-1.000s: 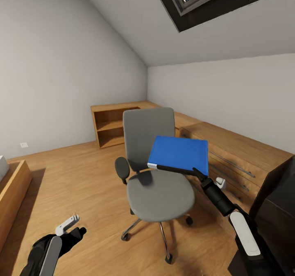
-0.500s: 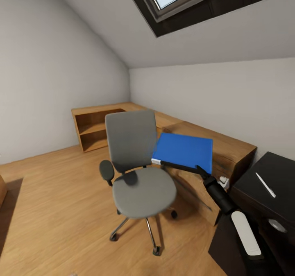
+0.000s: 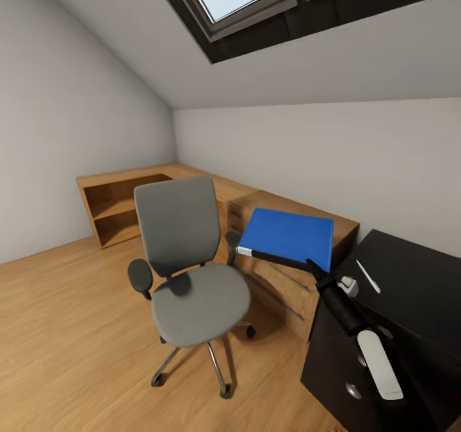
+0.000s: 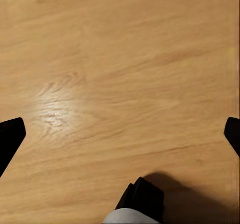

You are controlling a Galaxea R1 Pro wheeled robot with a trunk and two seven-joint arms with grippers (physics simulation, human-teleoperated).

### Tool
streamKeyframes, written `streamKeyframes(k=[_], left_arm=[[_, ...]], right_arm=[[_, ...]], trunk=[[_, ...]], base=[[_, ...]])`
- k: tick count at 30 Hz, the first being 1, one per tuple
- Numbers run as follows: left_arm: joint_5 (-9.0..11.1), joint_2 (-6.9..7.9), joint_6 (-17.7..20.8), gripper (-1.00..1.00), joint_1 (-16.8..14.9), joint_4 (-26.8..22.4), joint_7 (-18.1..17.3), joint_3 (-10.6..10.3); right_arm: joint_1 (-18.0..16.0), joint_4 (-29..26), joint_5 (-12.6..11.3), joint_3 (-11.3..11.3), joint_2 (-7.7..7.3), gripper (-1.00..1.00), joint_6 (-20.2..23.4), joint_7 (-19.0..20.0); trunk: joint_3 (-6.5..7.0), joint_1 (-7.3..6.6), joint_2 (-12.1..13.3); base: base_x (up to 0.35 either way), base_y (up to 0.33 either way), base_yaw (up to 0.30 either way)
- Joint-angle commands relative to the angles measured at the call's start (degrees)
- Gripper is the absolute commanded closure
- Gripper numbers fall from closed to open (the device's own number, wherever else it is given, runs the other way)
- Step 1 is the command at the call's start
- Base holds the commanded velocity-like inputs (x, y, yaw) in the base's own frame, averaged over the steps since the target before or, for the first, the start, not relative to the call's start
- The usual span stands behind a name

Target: In the bedroom, organize the workspace by keeping the computer under the desk, ensuring the monitor is on the desk, placing the keyboard on the desk next to the monitor, placing the mouse on the desk next to the keyboard, moving the folder from the swivel chair onto the desk next to the mouse, stacking the notebook on top of the folder with the pen on top of the notebook, and positioning the swivel chair next to the desk.

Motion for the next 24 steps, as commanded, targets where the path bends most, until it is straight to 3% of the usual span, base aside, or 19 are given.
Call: streamKeyframes(k=[1,9,17,24], left_arm=[[0.33,-0.02,0.00,-1.00,0.00,0.09,-0.17,0.02],[0.37,-0.10,-0.55,-1.00,0.00,0.38,-0.65,0.02],[0.22,-0.44,-20.66,-1.00,0.00,4.17,-0.67,0.02],[0.19,-1.02,-29.94,-1.00,0.00,6.34,-0.70,-0.22]], right_arm=[[-0.05,0.01,-0.58,-0.09,0.07,1.00,0.51,0.05],[-0.05,0.17,-0.51,-0.01,0.16,1.00,0.41,-0.59],[-0.05,0.26,-0.57,-0.08,0.17,1.00,0.40,-1.18],[-0.05,0.26,-0.57,-0.22,0.17,1.00,0.40,-1.31]], trunk=[[0.13,-0.23,0.39],[1.56,-1.99,3.60],[3.00,-3.75,6.81],[4.26,-5.28,9.61]], base=[[-0.001,0.000,-0.269],[0.000,0.000,-0.269],[0.000,0.000,-0.269],[0.000,0.000,-0.269]])
